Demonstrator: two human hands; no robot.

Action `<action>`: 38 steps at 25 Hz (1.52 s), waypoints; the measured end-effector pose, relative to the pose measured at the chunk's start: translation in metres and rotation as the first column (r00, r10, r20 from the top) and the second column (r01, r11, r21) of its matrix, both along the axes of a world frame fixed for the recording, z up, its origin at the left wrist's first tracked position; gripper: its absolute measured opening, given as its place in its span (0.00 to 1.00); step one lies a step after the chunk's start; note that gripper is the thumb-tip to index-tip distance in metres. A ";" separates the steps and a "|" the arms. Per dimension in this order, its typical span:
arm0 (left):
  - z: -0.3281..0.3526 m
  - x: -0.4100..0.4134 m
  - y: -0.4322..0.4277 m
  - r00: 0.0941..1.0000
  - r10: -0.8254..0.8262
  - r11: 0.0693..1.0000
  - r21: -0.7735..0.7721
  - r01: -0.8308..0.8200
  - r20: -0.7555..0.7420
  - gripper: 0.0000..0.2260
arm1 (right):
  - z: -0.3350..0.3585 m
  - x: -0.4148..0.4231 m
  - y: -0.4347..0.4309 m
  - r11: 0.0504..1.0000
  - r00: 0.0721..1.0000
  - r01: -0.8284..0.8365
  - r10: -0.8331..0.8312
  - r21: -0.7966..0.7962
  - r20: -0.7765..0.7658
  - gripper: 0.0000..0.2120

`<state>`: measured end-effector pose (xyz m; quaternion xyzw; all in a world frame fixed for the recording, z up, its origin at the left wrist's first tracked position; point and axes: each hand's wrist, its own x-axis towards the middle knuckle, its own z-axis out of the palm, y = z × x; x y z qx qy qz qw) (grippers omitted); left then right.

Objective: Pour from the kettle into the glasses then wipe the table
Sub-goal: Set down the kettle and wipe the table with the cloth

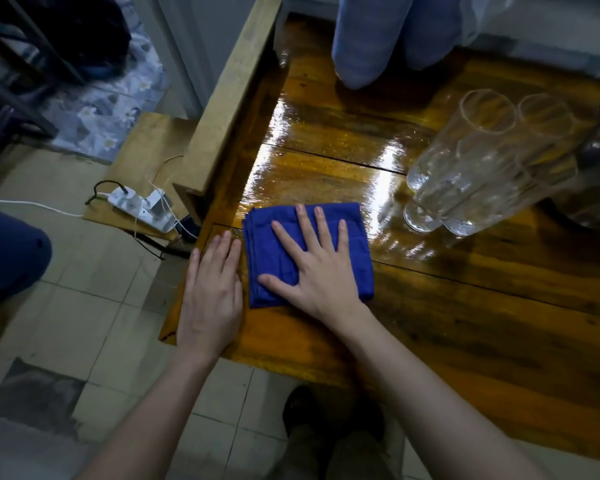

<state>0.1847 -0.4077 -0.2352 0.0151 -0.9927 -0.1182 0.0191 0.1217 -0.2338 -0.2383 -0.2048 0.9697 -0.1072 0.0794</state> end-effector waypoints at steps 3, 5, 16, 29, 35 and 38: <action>0.000 0.001 0.002 1.000 0.001 1.000 -0.030 -0.001 -0.002 0.24 | 0.002 0.016 0.014 0.999 1.000 0.009 -0.008 -0.032 0.018 0.41; 0.000 0.002 0.003 1.000 0.006 0.999 -0.054 -0.006 -0.003 0.24 | 0.003 0.038 0.036 1.000 1.000 0.007 -0.006 -0.021 0.025 0.41; 0.011 0.012 0.118 0.983 -0.173 0.976 0.125 0.179 -0.056 0.21 | 0.000 0.115 0.222 0.978 0.979 0.199 -0.201 0.063 0.037 0.41; -0.006 0.029 0.217 0.956 -0.291 0.955 -0.050 0.292 0.029 0.24 | -0.006 0.105 0.375 0.883 0.885 0.466 -0.467 0.062 0.002 0.42; -0.007 0.024 0.213 0.960 -0.279 0.959 -0.039 0.280 0.023 0.23 | -0.008 0.060 0.362 0.915 0.917 0.399 -0.398 0.056 -0.021 0.40; -0.007 0.026 0.214 0.960 -0.278 0.960 -0.038 0.278 0.016 0.23 | -0.009 0.016 0.347 0.933 0.934 0.356 -0.354 0.058 -0.043 0.39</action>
